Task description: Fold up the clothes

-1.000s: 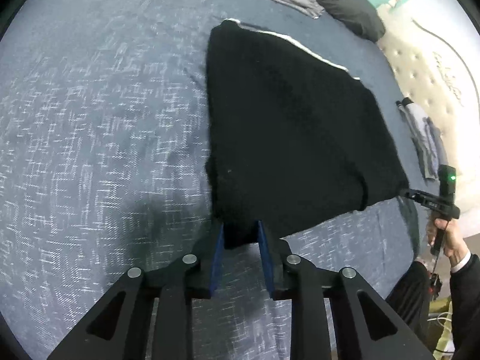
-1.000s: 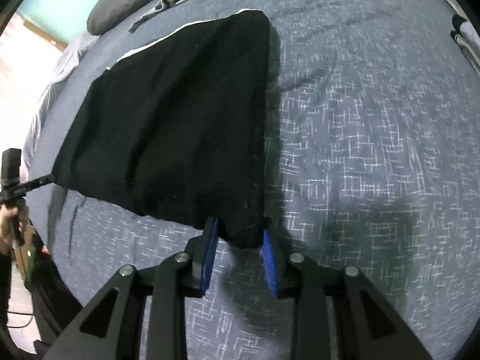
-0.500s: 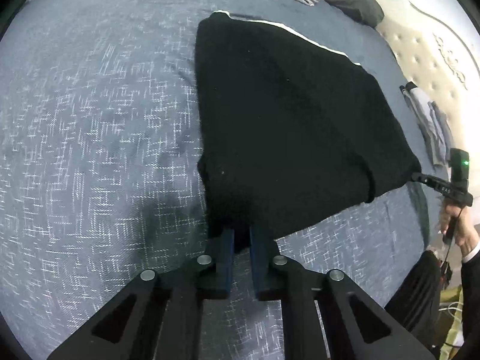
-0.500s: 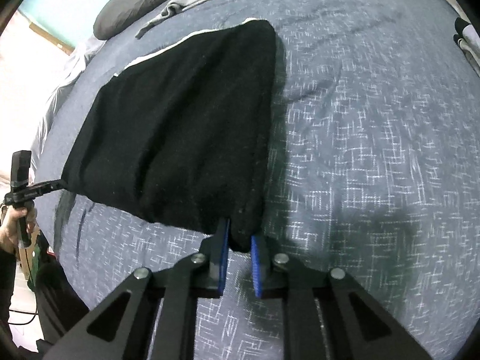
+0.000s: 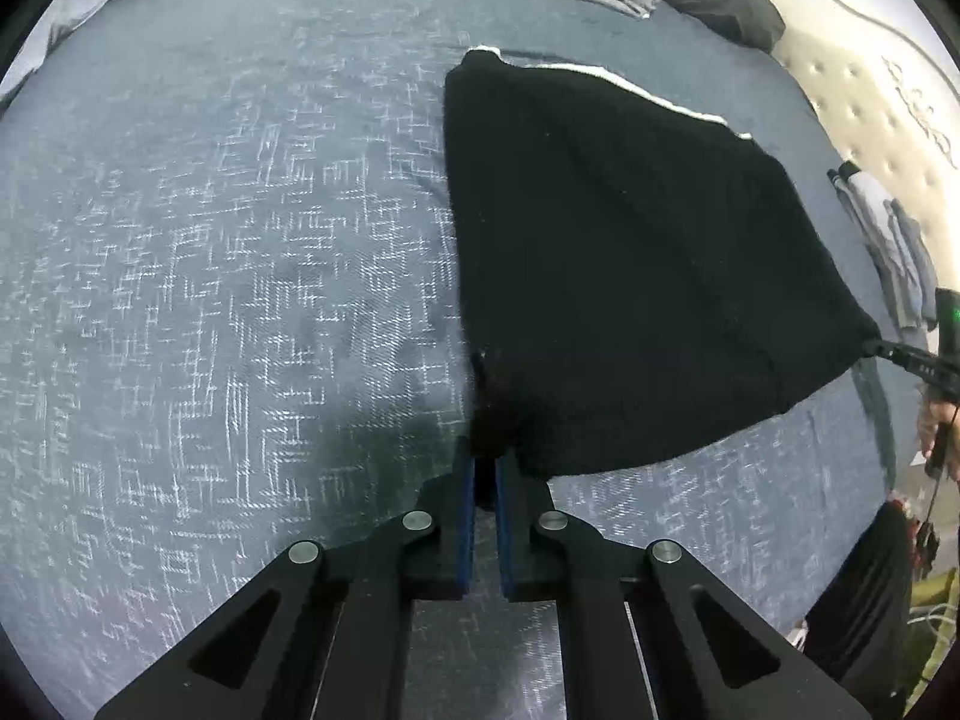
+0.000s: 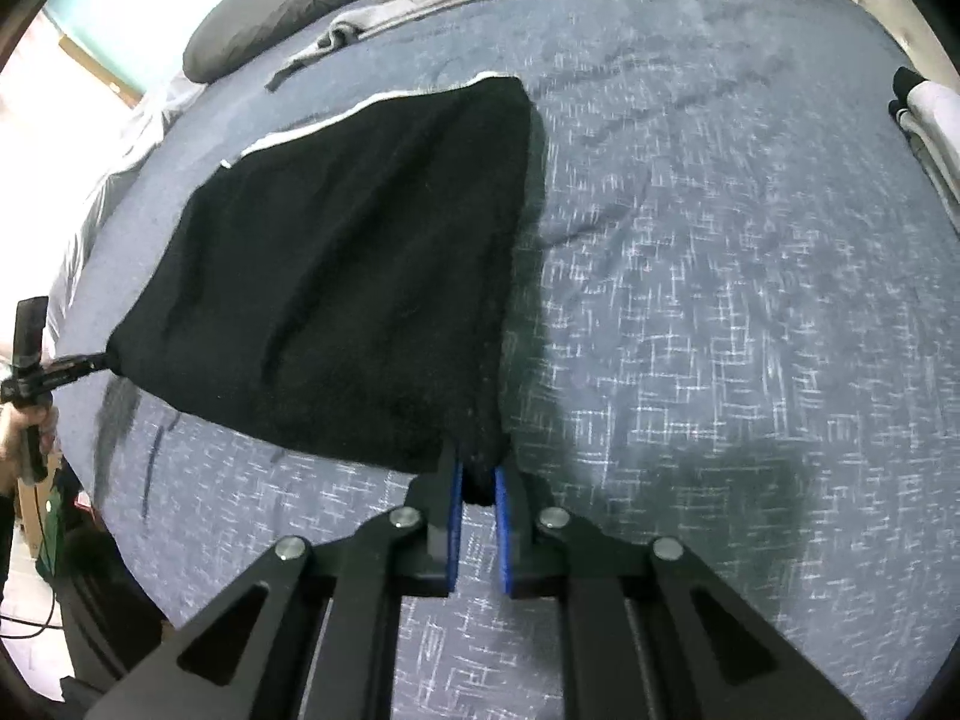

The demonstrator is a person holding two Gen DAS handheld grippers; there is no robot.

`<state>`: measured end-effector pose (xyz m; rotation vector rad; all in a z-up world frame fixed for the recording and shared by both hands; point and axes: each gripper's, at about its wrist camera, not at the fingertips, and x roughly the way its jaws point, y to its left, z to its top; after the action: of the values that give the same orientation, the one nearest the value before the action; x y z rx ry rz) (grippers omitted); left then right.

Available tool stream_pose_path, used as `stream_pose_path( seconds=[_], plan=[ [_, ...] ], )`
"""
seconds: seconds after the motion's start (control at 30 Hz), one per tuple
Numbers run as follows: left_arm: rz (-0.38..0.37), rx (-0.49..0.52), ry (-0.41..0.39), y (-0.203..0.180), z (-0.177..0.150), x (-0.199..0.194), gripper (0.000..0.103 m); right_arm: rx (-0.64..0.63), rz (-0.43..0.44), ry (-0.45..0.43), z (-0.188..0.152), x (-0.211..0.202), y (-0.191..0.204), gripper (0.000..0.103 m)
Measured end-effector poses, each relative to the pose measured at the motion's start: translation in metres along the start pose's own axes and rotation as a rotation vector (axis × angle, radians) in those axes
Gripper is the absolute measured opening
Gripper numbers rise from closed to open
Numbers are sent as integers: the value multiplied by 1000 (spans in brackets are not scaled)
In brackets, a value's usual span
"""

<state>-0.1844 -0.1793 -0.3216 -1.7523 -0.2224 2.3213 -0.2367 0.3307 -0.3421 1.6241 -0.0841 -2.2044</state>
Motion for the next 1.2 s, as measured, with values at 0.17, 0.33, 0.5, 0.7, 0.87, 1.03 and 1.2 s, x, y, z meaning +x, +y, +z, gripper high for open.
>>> stream_pose_path(
  seconds=[0.17, 0.33, 0.5, 0.7, 0.87, 1.03, 1.2],
  plan=[
    [-6, 4, 36, 1, 0, 6, 6, 31, 5, 30, -1, 12, -7, 8],
    [-25, -1, 53, -3, -7, 3, 6, 31, 63, 30, -8, 9, -9, 8],
    [-28, 3, 61, -7, -12, -4, 6, 47, 119, 37, -14, 9, -15, 9],
    [-52, -67, 56, 5, -12, -21, 8, 91, 159, 7, -14, -2, -22, 11],
    [-61, -104, -15, 13, -10, -50, 8, 119, 181, -46, -12, -19, -25, 11],
    [-105, -78, -68, -12, 21, -50, 8, 137, 198, -99, -7, -33, -22, 11],
    [-137, -58, -60, -38, 46, -6, 8, 105, 223, -96, 23, -2, 15, 11]
  ],
)
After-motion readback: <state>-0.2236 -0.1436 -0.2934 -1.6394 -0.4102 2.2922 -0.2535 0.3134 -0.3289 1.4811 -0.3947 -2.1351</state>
